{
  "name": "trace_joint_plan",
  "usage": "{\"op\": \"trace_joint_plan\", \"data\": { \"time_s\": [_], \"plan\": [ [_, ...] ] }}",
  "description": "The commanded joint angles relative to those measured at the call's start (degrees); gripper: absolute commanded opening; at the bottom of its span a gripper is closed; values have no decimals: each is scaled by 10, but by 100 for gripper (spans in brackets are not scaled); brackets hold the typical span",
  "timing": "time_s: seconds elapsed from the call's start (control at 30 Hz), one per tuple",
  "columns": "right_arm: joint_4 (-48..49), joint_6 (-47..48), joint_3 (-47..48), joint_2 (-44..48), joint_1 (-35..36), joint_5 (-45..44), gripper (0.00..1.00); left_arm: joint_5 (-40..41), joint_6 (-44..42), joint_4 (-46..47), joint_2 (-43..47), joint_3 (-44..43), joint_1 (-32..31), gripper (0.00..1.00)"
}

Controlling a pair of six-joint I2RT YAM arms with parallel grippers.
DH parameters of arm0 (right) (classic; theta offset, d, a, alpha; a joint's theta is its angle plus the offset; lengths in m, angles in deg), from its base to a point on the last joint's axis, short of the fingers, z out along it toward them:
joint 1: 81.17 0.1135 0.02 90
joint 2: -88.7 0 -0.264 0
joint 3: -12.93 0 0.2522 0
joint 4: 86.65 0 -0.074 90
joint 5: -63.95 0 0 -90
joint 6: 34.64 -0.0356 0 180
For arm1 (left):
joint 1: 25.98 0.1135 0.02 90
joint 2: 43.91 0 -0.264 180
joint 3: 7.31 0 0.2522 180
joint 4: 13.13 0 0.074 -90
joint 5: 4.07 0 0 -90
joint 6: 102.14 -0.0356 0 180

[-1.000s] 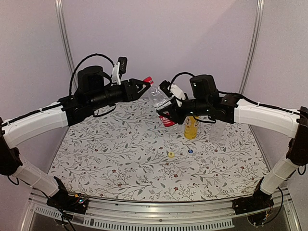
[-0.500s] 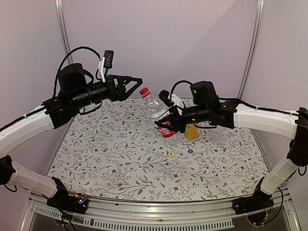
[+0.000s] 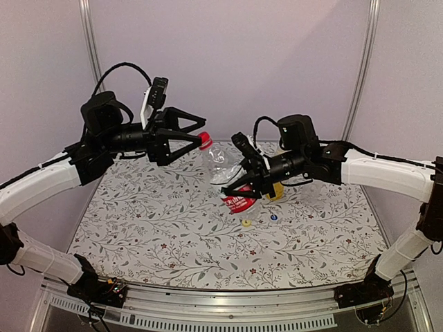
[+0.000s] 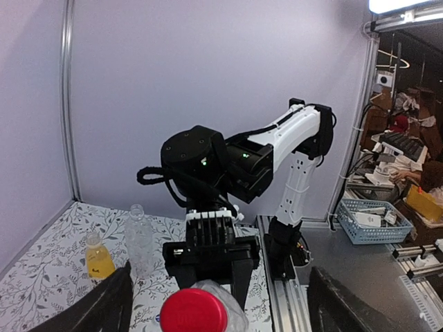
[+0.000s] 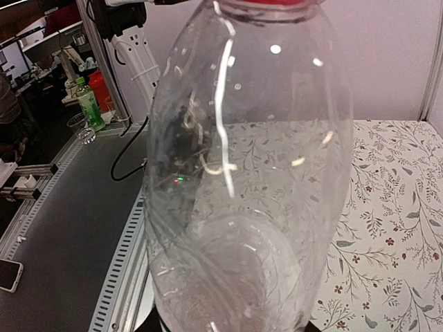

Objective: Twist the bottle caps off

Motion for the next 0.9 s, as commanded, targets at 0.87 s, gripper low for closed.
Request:
{"op": "trace_joint_plan", "data": {
  "time_s": [0.87],
  "plan": [
    [-10, 11, 24, 1, -1, 48, 34, -106, 50, 78, -55, -23, 6, 46]
  ]
}}
